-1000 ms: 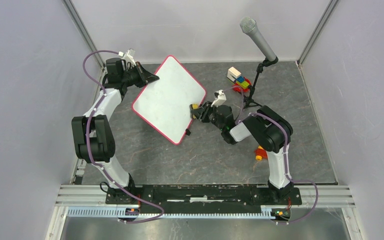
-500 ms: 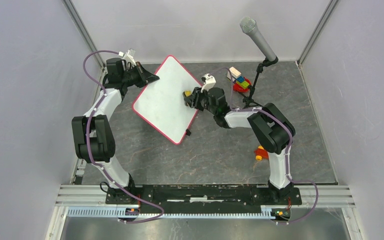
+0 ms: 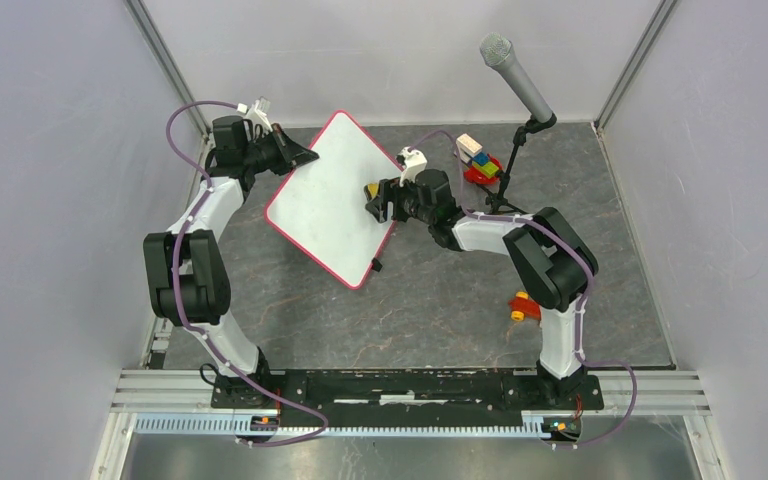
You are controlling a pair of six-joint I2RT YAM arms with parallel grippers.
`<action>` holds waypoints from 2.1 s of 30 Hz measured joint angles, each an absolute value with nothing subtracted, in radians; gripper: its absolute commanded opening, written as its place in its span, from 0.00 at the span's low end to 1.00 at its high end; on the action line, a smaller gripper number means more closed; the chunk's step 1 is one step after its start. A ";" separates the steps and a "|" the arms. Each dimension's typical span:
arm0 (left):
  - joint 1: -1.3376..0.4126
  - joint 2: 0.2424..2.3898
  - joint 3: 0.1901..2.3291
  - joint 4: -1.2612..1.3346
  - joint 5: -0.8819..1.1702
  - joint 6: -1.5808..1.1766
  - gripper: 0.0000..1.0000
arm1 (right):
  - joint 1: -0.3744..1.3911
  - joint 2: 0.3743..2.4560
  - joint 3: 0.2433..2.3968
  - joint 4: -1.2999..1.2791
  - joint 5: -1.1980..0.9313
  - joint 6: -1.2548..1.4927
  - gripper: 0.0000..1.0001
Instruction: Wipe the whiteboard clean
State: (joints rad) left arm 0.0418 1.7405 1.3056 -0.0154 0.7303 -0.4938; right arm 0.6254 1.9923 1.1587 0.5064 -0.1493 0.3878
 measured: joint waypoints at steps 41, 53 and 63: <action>0.041 1.740 1.302 -0.005 0.724 -0.503 0.02 | 0.545 2.048 1.062 0.699 -0.183 0.621 0.22; 0.037 1.740 1.302 -0.001 0.713 -0.503 0.02 | 0.513 2.091 1.098 0.740 -0.231 0.661 0.23; 0.037 1.740 1.302 -0.009 0.715 -0.503 0.21 | 0.515 1.989 1.112 0.648 -0.266 0.592 0.23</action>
